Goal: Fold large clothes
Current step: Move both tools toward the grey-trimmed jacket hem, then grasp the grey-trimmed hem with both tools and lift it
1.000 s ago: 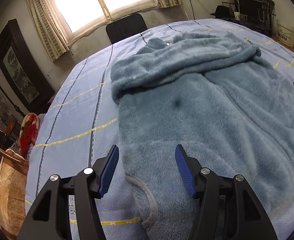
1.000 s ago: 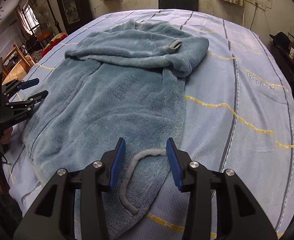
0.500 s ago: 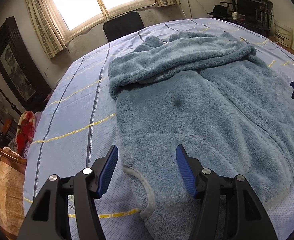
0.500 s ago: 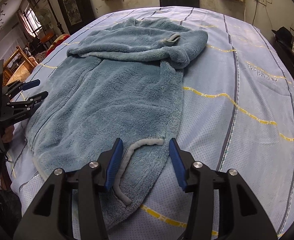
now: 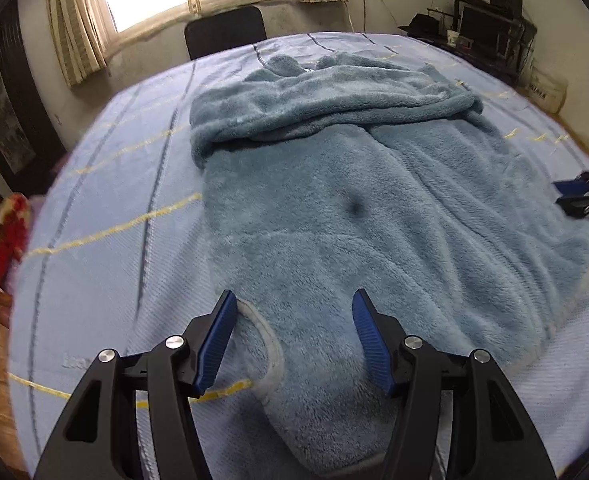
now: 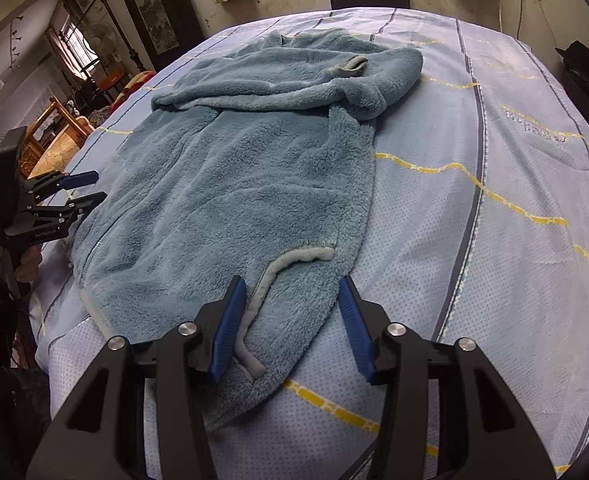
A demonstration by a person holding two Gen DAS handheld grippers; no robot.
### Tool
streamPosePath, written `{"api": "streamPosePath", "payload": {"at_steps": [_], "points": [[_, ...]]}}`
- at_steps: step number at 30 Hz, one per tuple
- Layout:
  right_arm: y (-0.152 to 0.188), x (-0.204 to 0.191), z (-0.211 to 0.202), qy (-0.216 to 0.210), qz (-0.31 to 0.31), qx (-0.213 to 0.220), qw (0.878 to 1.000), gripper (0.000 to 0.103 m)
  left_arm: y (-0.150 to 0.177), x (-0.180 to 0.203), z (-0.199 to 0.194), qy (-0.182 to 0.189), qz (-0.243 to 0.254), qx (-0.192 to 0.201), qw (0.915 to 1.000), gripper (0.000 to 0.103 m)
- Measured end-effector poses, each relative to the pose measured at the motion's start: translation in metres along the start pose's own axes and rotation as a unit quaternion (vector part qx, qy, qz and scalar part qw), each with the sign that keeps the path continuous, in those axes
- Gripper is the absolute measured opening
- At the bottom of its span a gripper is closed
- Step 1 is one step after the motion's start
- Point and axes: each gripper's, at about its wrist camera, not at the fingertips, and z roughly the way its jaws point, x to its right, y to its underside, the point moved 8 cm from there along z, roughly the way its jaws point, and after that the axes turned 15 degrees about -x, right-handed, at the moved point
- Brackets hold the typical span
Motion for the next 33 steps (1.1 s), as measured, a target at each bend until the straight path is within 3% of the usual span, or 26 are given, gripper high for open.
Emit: {"api": "streamPosePath", "payload": {"at_steps": [4, 9, 20, 25, 33], "points": [[0.005, -0.002, -0.004, -0.016, -0.008, -0.005, 1.0, 0.047, 0.01, -0.01, -0.003, 0.079, -0.024, -0.017, 0.9964, 0.06], [0.007, 0.002, -0.006, -0.03, 0.003, 0.0, 1.0, 0.047, 0.02, -0.012, -0.002, 0.166, -0.05, -0.034, 0.9842, 0.059], [0.016, 0.006, -0.008, -0.073, 0.021, -0.009, 0.997, 0.047, 0.022, -0.008, -0.004, 0.229, -0.062, -0.046, 0.9703, 0.059], [0.02, 0.006, -0.009, -0.09, 0.025, -0.012, 0.996, 0.048, 0.027, -0.003, -0.006, 0.237, -0.056, -0.047, 0.9686, 0.059], [0.019, -0.006, -0.006, -0.081, 0.004, -0.019, 0.997, 0.043, 0.033, 0.001, -0.007, 0.233, -0.045, -0.045, 0.9703, 0.057]]}}
